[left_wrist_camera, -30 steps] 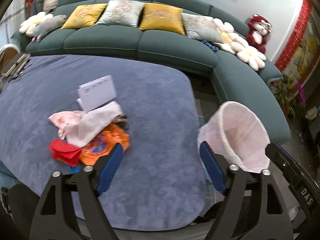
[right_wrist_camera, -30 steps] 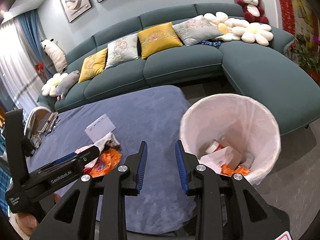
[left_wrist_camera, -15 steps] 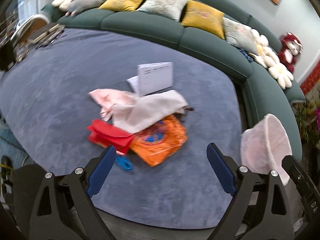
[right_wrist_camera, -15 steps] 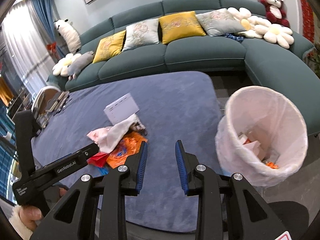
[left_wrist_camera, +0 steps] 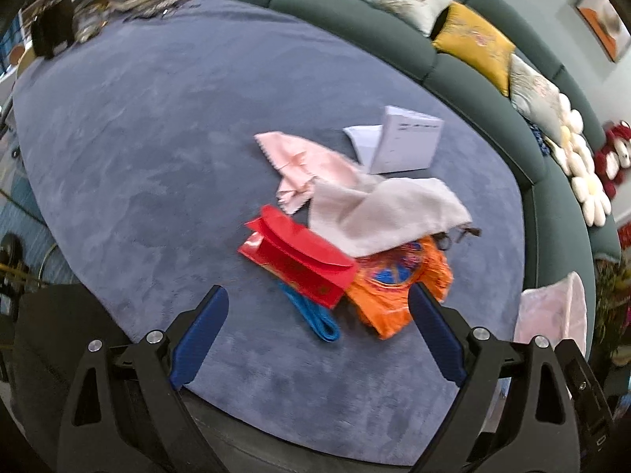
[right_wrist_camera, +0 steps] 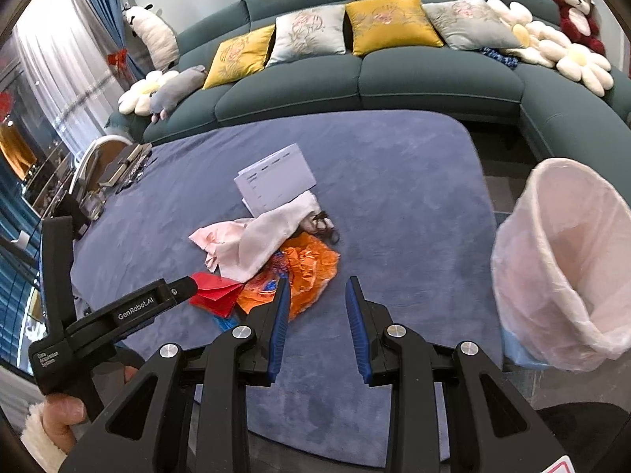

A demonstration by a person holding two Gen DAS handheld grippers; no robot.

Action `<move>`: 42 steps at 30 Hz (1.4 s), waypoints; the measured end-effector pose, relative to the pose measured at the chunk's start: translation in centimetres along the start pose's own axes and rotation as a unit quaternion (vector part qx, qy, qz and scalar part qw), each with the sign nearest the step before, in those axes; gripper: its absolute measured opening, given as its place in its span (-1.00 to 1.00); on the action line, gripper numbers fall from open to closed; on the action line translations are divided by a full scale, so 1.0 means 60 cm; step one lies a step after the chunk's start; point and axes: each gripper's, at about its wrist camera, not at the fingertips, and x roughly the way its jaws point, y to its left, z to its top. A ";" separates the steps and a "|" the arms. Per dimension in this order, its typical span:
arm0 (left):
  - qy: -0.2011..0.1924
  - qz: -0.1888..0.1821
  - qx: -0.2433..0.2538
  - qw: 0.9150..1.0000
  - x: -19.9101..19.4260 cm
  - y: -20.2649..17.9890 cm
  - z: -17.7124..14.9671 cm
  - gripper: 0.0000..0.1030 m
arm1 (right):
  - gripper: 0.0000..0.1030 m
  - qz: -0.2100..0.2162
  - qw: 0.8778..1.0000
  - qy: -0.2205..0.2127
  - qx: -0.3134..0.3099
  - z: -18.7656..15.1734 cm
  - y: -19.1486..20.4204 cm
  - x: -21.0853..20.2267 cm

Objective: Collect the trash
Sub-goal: 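Grasp the red envelope with the left tool while the right tool grasps the beige cloth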

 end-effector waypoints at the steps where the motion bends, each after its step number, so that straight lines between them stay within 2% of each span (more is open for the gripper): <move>1: 0.005 0.003 -0.006 1.000 0.006 0.005 0.001 0.71 | -0.42 0.002 1.000 0.004 0.001 0.003 0.003 0.010; 4: 0.024 0.009 -0.031 0.999 0.030 0.025 0.007 0.71 | -0.27 0.007 1.000 0.012 0.004 0.012 0.009 0.034; 6: 0.037 0.008 -0.051 0.998 0.044 0.037 0.011 0.71 | -0.27 0.013 1.000 0.017 0.005 0.018 0.012 0.050; 11: 0.061 -0.023 -0.092 0.994 0.070 0.060 0.022 0.71 | -0.26 0.026 0.999 0.039 0.010 0.035 0.024 0.106; 17: 0.084 -0.028 -0.104 0.991 0.099 0.062 0.035 0.64 | -0.26 0.039 0.997 0.061 0.015 0.057 0.039 0.174; 19: 0.091 -0.032 -0.103 0.990 0.106 0.058 0.035 0.41 | -0.26 0.039 0.997 0.065 0.015 0.066 0.044 0.197; 24: 0.105 -0.043 -0.097 0.989 0.122 0.047 0.039 0.07 | -0.26 0.042 0.996 0.080 0.022 0.083 0.043 0.244; 27: 0.106 -0.048 -0.088 0.989 0.125 0.039 0.041 -0.24 | -0.26 0.043 0.995 0.089 0.032 0.090 0.037 0.272; 31: 0.103 -0.045 -0.078 0.991 0.126 0.033 0.043 -0.49 | -0.26 0.055 0.993 0.093 0.048 0.096 0.027 0.288; 33: 0.102 -0.042 -0.074 0.991 0.127 0.032 0.044 -0.64 | -0.38 0.067 0.992 0.091 0.051 0.098 0.029 0.290; 35: 0.101 -0.043 -0.074 0.991 0.125 0.032 0.044 -0.67 | -0.73 0.076 0.992 0.089 0.050 0.100 0.032 0.288; 37: 0.099 -0.043 -0.070 0.992 0.123 0.029 0.044 -0.73 | -0.88 0.086 0.992 0.084 0.050 0.103 0.035 0.281; 38: 0.096 -0.044 -0.065 0.992 0.119 0.026 0.045 -0.75 | -0.92 0.092 0.991 0.081 0.053 0.106 0.036 0.277; 40: 0.092 -0.046 -0.058 0.993 0.112 0.020 0.043 -1.00 | -0.93 0.101 0.991 0.071 0.056 0.110 0.036 0.262; 42: 0.088 -0.049 -0.049 0.994 0.103 0.013 0.042 -1.00 | -0.93 0.106 0.991 0.053 0.056 0.116 0.033 0.235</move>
